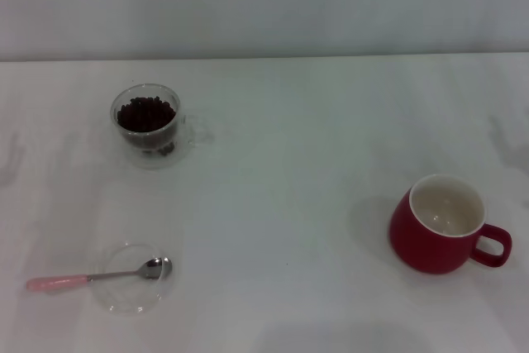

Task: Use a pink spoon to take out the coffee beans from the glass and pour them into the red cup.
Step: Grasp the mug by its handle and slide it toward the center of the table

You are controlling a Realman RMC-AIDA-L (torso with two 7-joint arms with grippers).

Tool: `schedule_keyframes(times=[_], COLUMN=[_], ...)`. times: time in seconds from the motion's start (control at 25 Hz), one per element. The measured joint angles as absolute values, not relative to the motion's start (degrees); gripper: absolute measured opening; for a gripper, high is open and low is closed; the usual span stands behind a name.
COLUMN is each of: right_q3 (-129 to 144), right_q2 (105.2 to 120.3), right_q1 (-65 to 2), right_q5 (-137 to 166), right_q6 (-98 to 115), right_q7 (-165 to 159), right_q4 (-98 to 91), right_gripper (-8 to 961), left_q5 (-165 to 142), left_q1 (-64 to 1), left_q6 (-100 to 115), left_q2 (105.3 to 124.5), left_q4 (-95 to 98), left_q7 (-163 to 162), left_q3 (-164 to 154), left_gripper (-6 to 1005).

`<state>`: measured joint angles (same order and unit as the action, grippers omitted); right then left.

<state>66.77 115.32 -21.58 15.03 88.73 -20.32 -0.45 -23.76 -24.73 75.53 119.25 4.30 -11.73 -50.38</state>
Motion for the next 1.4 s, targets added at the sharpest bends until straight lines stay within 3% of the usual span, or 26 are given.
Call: schedule_keyframes(times=[0.52,0.88,1.4], right_q3=[71.6,83.5,86.0], right_q2=[115.11,113.98,114.62], right_q1=[-19.3,-13.1,-5.6], right_q5=[15.1,15.3,25.2], right_q6=[90.0,91.2,92.4], right_q7=[-20.9,-21.6,-20.1], right_q4=[-0.8,-2.8,-1.2], right_gripper=[676,680,684], left_q5=[-23.6,-23.4,-23.8], left_q1=[-23.3,-23.1,-21.3], left_q6=[78.3,77.9,80.4], left_q2=[119.45,119.28,119.44], left_q4=[3.7,1.7,1.2], left_q7=[-17.6,-18.6,-18.6], left_q3=[-50.3,-50.3,-50.3], left_gripper=[800,799,801])
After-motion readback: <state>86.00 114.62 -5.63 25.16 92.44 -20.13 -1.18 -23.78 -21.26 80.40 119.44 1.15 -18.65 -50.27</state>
